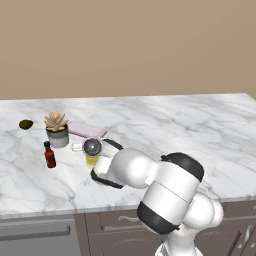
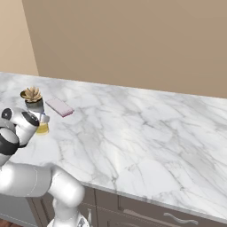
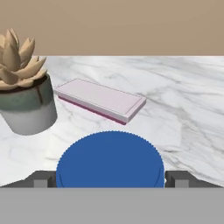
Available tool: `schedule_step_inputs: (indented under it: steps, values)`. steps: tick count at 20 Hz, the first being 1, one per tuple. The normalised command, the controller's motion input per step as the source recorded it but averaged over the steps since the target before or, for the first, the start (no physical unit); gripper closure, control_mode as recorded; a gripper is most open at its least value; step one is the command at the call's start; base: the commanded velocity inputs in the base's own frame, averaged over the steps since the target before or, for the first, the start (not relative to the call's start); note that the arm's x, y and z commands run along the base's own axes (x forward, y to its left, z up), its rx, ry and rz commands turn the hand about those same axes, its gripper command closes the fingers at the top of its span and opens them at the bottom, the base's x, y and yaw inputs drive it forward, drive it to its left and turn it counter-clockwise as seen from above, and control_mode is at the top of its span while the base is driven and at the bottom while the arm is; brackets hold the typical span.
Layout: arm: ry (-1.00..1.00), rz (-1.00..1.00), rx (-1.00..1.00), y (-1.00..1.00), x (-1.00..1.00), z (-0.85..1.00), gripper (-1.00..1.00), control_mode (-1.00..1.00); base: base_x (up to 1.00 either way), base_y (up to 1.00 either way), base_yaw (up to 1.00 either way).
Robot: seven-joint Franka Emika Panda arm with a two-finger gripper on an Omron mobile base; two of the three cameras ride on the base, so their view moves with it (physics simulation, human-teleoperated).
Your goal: Move the condiment bottle and mayonnaise from the cabinet to the dining counter.
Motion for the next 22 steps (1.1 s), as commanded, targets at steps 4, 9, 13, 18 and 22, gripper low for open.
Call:
schedule_step_inputs:
  steps: [4,9,13,18,22]
  values:
    - [0.00,-0.03,0.00,0.01,0.11,-0.21,1.00,-1.00,0.00,0.00,0.00]
    - [0.00,-0.03,0.00,0.00,0.06,-0.28,1.00,-1.00,0.00,0.00,0.00]
    - [0.00,-0.02,0.00,0.00,0.01,-0.28,1.00,-1.00,0.00,0.00,0.00]
    - [0.00,-0.01,0.00,0.00,0.00,-0.28,1.00,-1.00,0.00,0.00,0.00]
    - [0.00,-0.01,0.00,0.00,-0.02,-0.33,-1.00,-1.00,0.00,0.00,0.00]
